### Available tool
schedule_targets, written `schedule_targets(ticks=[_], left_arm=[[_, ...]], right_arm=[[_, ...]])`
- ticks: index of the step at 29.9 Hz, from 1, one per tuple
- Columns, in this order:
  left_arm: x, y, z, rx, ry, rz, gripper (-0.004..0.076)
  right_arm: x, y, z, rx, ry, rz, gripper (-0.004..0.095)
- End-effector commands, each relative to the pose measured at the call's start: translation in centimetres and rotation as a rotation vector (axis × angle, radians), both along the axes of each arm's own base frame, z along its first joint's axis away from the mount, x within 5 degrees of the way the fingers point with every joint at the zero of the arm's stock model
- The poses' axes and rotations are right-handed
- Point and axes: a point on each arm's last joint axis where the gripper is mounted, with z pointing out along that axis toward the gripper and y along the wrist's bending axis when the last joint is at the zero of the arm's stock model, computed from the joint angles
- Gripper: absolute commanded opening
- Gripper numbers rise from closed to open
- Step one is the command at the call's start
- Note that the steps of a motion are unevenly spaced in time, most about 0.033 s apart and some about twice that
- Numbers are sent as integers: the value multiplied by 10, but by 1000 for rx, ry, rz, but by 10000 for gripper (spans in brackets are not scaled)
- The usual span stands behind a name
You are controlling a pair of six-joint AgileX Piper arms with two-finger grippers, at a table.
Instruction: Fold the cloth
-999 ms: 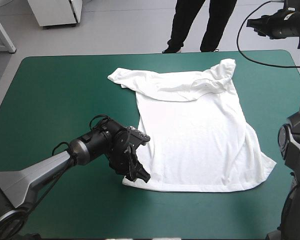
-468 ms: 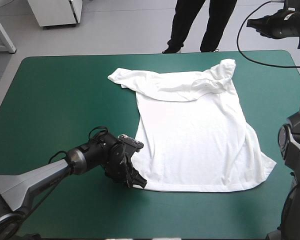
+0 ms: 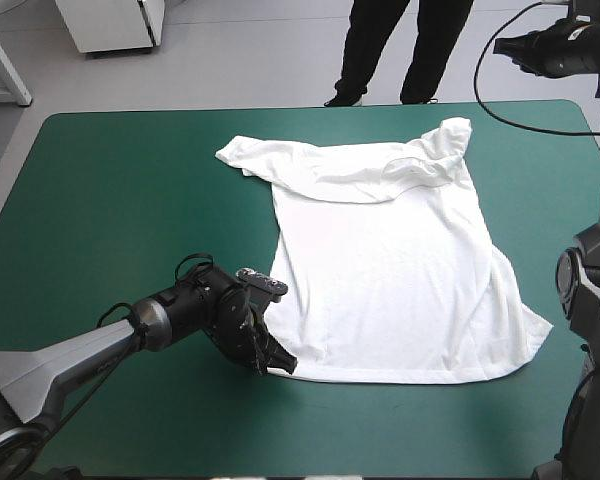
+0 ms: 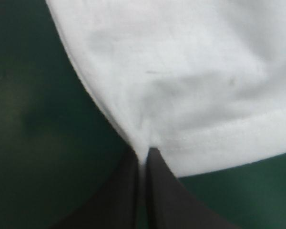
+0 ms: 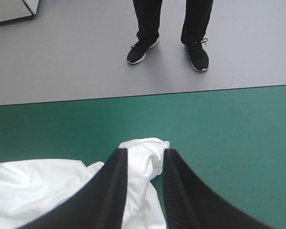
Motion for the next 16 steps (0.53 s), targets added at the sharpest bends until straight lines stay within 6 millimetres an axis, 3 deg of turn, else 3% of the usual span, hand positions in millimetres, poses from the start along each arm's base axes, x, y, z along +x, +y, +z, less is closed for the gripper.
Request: schedule_targets(ticks=[1,5,7,11,16], left_arm=[[3,-5,6,-55,-61,3,-22],[3,-5,6,-54,-59,2,-22],[3,-5,6,-58,-65,3,-22],[4,-6,7,-69,-78,4,-22],[4,-6,7,-71,-80,5,-22]], right_arm=[[-28,-1,38,-50,-92,-21,253],[-38,-2,39,-68,-50,-40,363],[-41,-3,28,-72,30,-46,400],[-56,-6,0,-29,194,-56,407],[-83,-4,-21,-23,317,-63,405]])
